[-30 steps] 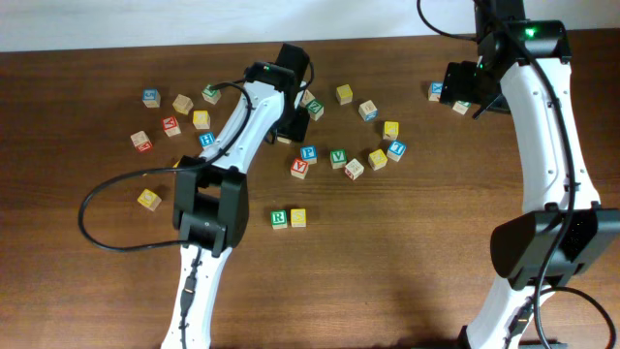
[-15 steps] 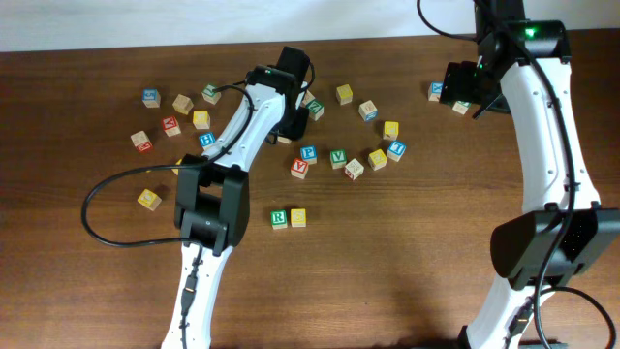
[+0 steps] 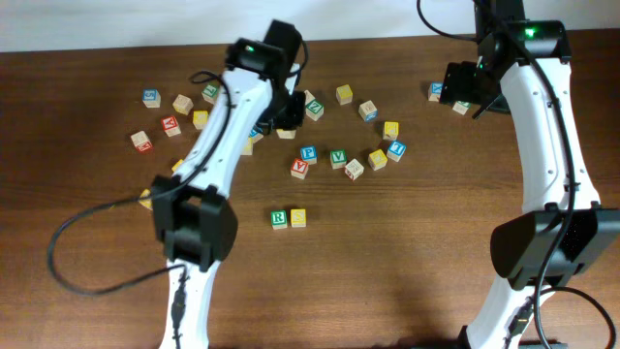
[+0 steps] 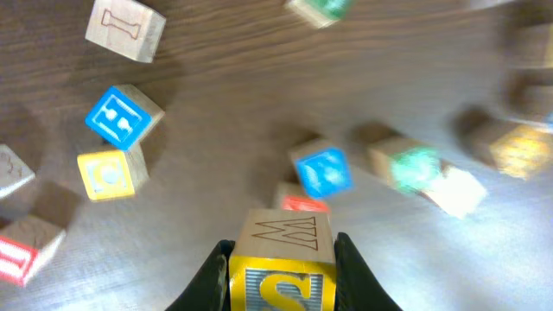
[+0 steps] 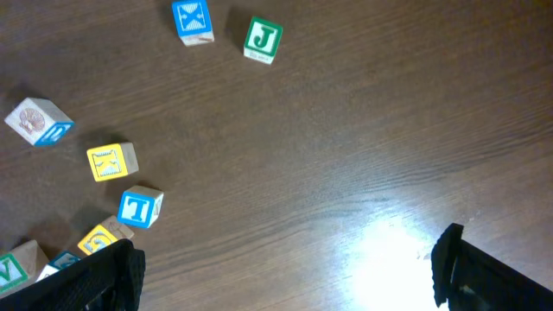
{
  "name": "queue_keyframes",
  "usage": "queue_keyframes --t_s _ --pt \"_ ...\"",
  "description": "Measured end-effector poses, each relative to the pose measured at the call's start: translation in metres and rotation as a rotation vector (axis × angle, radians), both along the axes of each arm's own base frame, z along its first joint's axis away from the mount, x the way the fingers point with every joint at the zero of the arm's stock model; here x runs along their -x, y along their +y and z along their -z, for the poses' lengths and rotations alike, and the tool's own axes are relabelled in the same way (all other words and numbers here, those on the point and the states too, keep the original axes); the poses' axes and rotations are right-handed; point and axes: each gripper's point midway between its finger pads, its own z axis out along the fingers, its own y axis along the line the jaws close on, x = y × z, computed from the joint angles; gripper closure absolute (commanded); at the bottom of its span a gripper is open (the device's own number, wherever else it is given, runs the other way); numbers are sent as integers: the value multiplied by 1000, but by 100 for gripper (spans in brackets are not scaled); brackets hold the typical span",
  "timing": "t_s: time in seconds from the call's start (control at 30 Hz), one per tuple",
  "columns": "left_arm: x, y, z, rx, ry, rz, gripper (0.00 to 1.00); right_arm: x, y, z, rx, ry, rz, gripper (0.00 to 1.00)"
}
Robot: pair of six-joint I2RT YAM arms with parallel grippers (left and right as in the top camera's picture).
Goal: Spell out RSS
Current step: 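Carry the second S block with the left gripper beside the first S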
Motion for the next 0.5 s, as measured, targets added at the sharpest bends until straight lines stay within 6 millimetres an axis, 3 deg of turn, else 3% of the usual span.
queue_keyframes --t_s 0.03,0.1,0.17,0.33,0.43,0.5 --pt "12 -5 -17 49 22 4 94 0 0 0 0 1 1 2" --pt "62 -13 -34 121 191 10 95 0 0 0 0 1 0 2" --pt "84 -20 -33 125 274 27 95 0 0 0 0 1 0 2" --pt "123 -76 -39 193 340 151 99 0 0 0 0 1 0 2" --pt "145 -95 -31 146 363 188 98 0 0 0 0 0 0 2" --pt "154 -86 -8 -8 374 93 97 0 0 0 0 1 0 2"
